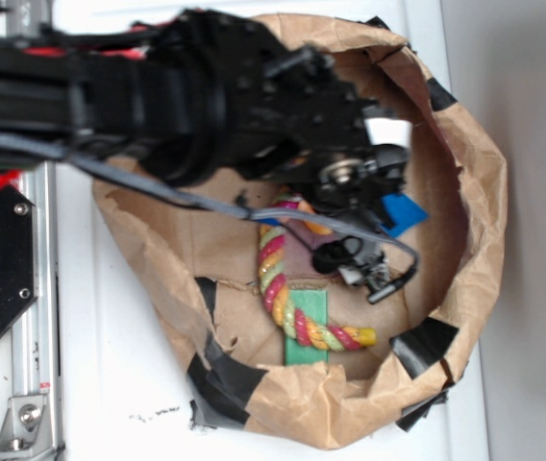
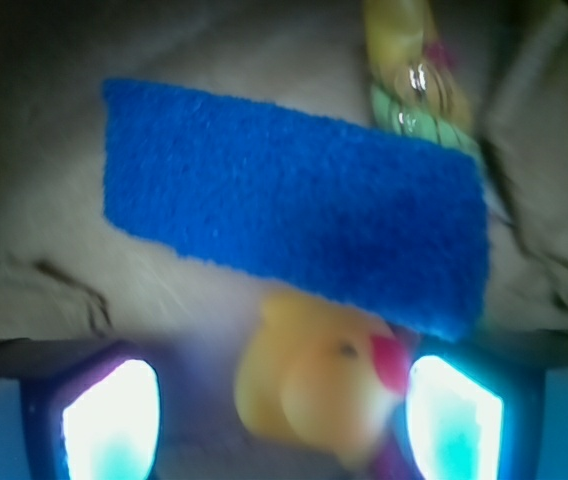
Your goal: Grab the yellow duck.
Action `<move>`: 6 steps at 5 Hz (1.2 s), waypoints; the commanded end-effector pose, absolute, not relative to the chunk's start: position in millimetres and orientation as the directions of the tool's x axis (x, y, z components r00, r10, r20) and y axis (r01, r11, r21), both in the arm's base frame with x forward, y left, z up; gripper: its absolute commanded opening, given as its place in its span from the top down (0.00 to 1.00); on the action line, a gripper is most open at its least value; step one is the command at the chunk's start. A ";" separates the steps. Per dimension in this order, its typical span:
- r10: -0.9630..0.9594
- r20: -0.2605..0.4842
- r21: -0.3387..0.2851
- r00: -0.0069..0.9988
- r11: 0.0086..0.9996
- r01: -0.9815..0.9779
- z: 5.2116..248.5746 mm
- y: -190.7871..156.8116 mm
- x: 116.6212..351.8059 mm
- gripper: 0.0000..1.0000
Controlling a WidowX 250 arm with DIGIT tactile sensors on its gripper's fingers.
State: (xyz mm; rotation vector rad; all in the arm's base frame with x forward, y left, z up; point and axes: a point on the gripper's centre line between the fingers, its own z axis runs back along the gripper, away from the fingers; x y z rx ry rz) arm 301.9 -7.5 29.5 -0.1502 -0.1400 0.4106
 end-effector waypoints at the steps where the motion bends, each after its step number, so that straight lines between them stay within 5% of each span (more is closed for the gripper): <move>1: 0.385 0.117 -0.186 0.916 0.914 -0.360 24.7 -13.3 301.4 1.00; 6: 0.363 0.144 -0.201 0.921 0.922 -0.332 48.8 -18.4 287.7 1.00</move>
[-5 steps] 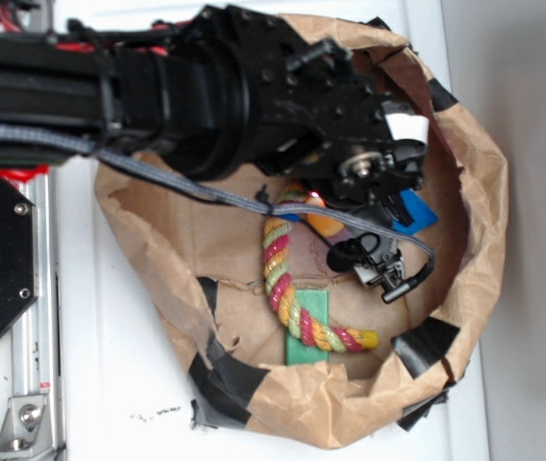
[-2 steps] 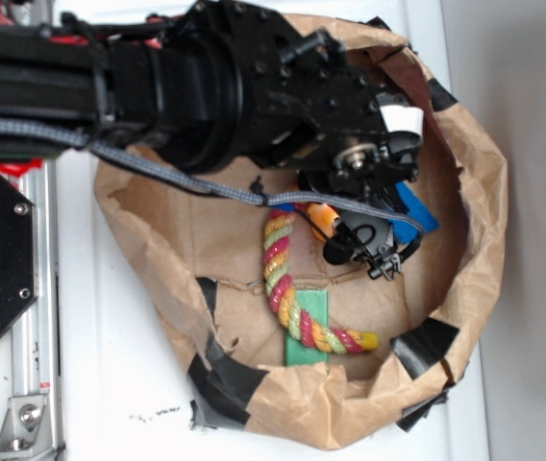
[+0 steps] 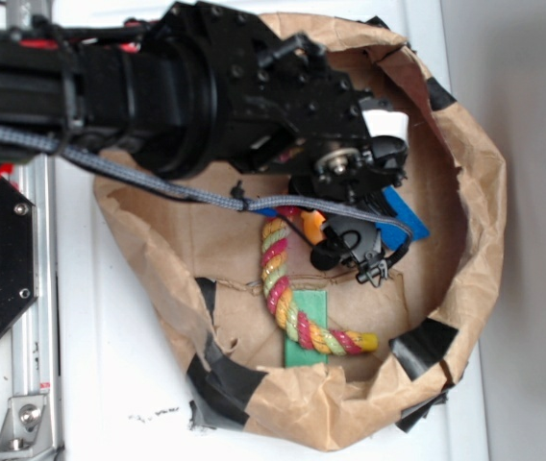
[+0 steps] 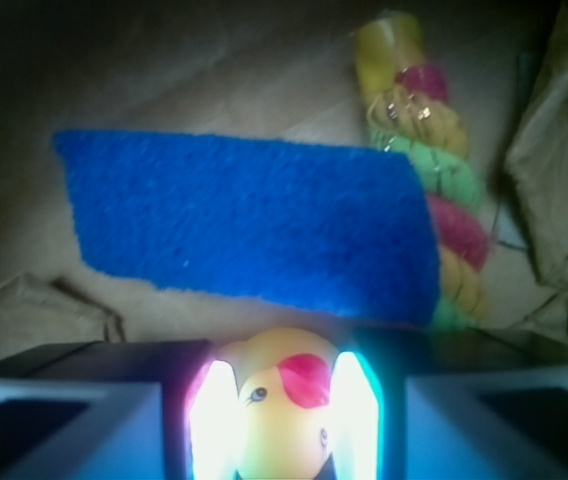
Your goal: Grab the yellow duck.
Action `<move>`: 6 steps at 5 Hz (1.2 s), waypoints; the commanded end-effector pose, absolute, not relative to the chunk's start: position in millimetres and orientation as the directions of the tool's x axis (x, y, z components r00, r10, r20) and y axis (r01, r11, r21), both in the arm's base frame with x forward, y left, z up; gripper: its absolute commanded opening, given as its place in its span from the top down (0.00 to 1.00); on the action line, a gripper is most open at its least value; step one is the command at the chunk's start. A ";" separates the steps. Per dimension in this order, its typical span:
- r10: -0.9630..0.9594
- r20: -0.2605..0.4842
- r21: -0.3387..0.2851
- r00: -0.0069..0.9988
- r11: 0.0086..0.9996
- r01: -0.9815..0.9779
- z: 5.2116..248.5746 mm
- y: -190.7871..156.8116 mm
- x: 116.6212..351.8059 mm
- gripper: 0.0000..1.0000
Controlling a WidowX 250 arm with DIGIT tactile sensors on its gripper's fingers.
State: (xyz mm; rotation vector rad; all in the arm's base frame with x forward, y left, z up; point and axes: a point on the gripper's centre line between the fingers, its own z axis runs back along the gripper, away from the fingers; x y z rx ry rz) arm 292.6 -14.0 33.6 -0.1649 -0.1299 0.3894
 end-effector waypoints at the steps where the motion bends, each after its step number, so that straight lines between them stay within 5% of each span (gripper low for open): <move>1: 0.362 0.156 -0.200 0.919 0.923 -0.330 53.0 -19.1 288.4 1.00; 3: 0.277 0.185 -0.191 0.943 0.951 -0.242 145.9 -2.4 270.1 1.00; 4: 0.170 0.191 -0.106 0.967 0.983 -0.152 185.1 16.1 256.1 1.00; 5: 0.021 0.197 0.005 0.980 1.000 -0.023 202.4 25.0 241.3 1.00; 6: -0.087 0.210 0.011 0.974 0.996 0.087 207.6 30.2 238.7 1.00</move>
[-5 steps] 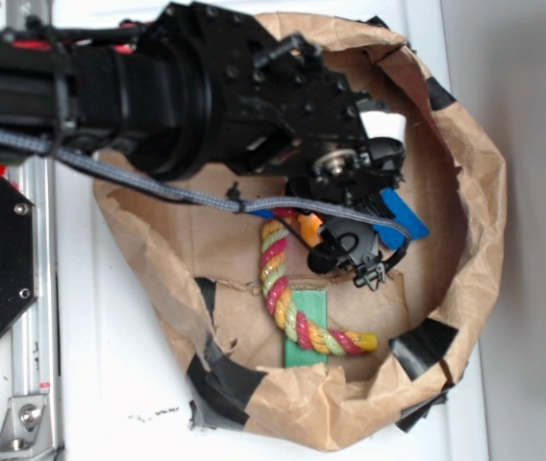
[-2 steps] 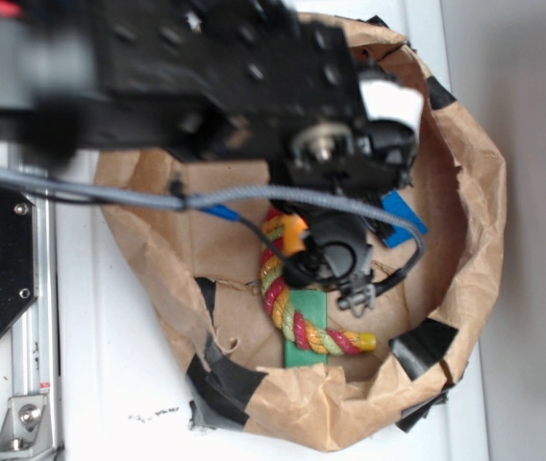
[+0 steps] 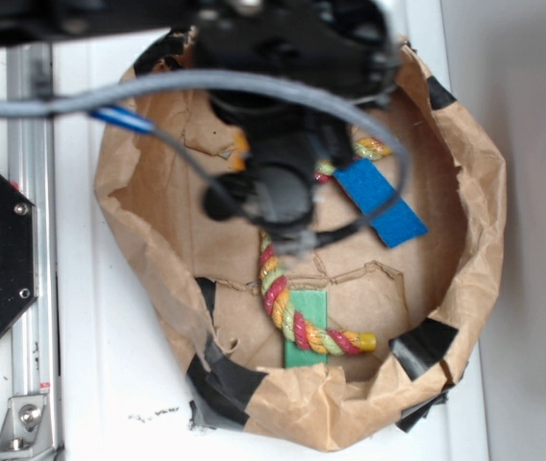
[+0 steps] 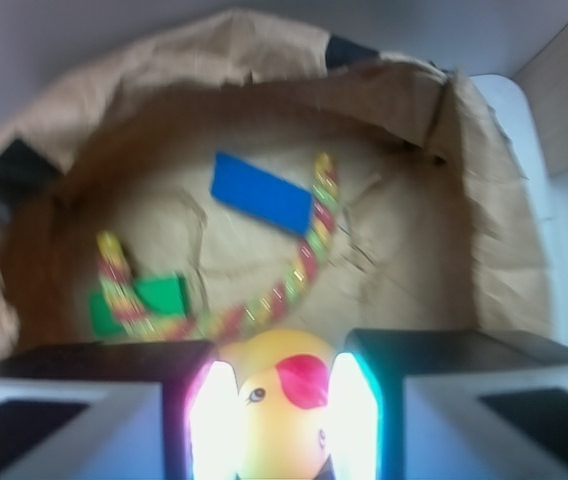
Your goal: Grab the yellow duck.
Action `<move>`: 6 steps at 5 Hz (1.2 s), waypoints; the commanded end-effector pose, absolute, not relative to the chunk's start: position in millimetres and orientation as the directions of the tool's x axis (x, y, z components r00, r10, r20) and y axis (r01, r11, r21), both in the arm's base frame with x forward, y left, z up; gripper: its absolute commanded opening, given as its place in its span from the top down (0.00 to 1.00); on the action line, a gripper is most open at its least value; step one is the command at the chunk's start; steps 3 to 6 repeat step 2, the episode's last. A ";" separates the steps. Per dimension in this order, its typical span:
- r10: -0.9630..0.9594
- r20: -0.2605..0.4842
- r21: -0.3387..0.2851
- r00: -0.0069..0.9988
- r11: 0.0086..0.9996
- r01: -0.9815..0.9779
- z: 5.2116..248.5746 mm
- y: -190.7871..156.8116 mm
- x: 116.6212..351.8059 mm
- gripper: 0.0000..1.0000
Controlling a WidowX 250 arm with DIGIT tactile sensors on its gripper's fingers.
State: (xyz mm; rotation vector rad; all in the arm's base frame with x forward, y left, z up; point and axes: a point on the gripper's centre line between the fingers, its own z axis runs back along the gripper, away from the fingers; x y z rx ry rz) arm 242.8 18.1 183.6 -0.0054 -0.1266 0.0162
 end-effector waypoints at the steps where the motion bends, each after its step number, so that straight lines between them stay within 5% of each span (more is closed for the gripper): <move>1: -0.064 0.204 -0.018 0.977 0.997 0.069 205.1 26.6 237.2 1.00; 6: -0.061 0.176 -0.024 0.982 0.998 0.066 199.8 24.3 239.5 1.00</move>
